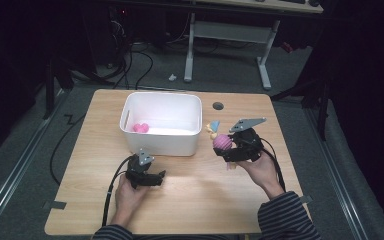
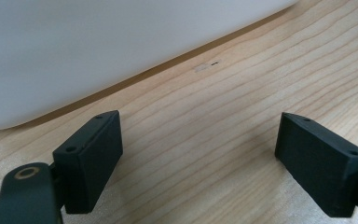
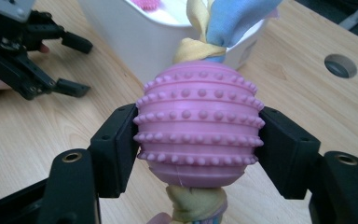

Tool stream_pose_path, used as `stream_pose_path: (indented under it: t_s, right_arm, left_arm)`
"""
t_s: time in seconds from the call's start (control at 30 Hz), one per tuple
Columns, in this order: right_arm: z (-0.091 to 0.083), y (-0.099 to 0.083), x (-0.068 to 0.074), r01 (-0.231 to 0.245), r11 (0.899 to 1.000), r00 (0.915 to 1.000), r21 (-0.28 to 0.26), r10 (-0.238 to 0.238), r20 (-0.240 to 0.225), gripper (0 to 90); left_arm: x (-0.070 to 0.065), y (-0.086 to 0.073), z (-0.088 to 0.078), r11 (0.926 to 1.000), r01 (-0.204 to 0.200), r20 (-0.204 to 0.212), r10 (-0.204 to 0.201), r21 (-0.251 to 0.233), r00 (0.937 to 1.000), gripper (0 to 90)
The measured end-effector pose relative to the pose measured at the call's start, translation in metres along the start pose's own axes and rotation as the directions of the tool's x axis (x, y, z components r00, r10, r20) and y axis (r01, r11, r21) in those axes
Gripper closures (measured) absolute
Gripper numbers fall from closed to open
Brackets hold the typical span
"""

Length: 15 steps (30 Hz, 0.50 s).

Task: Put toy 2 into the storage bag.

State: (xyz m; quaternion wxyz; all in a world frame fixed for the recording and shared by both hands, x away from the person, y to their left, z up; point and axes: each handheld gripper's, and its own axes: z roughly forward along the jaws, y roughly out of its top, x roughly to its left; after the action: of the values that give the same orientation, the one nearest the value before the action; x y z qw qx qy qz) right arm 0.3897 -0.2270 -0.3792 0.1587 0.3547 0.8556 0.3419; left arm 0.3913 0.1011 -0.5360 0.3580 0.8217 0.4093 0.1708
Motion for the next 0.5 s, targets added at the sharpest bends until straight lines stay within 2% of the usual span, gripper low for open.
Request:
stream_pose_path:
  t_s: [0.5]
  right_arm:
    - [-0.003, 0.031, 0.0, 0.018, 0.999, 0.9986, -0.037, -0.02, -0.05, 34.9]
  left_arm:
    - [0.0, 0.0, 0.0, 1.0, -0.001, 0.002, 0.001, 0.0, 1.0, 15.2]
